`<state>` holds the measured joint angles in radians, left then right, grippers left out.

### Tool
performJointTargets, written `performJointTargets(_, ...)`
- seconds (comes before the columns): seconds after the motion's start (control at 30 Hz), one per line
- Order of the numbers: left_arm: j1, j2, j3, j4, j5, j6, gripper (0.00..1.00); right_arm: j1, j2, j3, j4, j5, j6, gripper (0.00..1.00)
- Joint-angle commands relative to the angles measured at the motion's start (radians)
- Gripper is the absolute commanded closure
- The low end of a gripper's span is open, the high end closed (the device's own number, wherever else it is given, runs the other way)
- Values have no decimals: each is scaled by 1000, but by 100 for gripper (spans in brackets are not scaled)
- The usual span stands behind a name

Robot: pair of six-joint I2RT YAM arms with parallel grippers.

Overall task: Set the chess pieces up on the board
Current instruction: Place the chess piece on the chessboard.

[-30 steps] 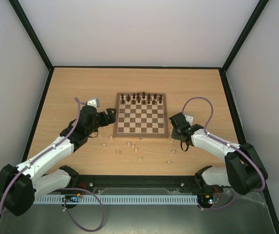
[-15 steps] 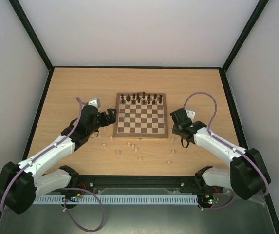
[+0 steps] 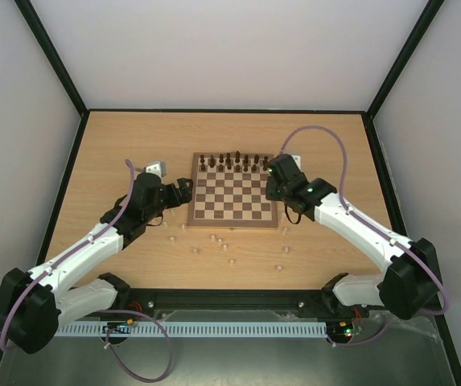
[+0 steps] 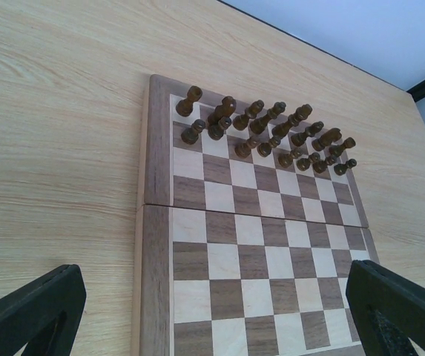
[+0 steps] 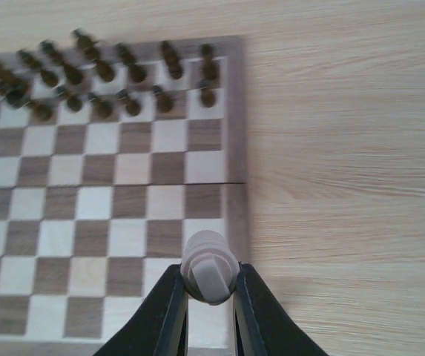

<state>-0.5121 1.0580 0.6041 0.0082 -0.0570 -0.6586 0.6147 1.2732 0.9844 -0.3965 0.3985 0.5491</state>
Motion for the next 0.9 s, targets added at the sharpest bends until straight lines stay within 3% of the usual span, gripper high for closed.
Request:
performJointTargets(0.0,-5,-19,26,-8,-1,-3,1,70,60,57,-55,-69,-61,93)
performJointTargets(0.13,-6,-15,24,0,29,-12,1,151,124,69,-39,-85,-81,93)
performJointTargets(0.33,-7,-24,32,-24,-56,13,1,254,215,86,-15,-96,-87,93)
performJointTargets(0.87,-8,-37,35,-41,-126,34,1,291,322,59,71,-119,-93,94)
